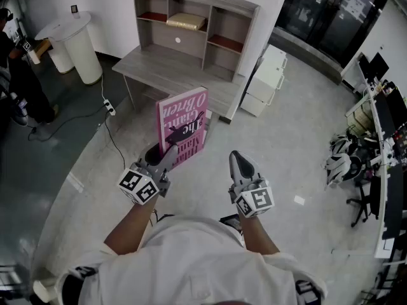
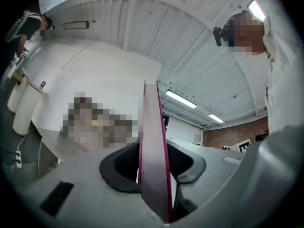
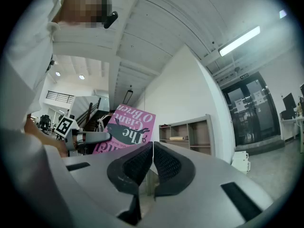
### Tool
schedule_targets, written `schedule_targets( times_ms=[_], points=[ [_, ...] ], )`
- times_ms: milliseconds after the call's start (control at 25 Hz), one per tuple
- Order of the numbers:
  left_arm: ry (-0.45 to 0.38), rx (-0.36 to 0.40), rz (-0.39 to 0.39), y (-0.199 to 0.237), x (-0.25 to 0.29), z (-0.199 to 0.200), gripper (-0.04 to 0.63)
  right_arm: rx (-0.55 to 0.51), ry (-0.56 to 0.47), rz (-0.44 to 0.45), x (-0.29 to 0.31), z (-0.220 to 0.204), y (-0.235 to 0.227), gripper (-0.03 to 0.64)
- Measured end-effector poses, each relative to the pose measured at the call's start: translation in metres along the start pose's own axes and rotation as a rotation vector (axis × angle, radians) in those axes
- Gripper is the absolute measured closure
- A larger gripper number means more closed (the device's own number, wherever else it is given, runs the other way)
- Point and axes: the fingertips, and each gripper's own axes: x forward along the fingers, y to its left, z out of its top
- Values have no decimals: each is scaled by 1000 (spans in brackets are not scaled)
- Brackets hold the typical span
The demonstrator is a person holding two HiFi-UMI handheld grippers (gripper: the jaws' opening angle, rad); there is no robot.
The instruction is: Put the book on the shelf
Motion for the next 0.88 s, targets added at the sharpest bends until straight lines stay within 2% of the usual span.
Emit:
schedule_targets(
  times_ms=[280, 560, 720, 880],
  points=[
    [10, 36, 25, 4, 6, -3, 443, 30, 7, -47, 2, -11, -20, 598],
    [28, 16, 30, 3, 13, -20, 442, 54, -24, -77, -2, -17, -41, 597],
    [50, -20, 39, -3, 18, -34, 442, 88, -7, -54, -5, -27, -52, 598],
    [62, -18, 62, -4, 23, -44, 442, 105, -20, -1, -5, -28, -61, 598]
  ],
)
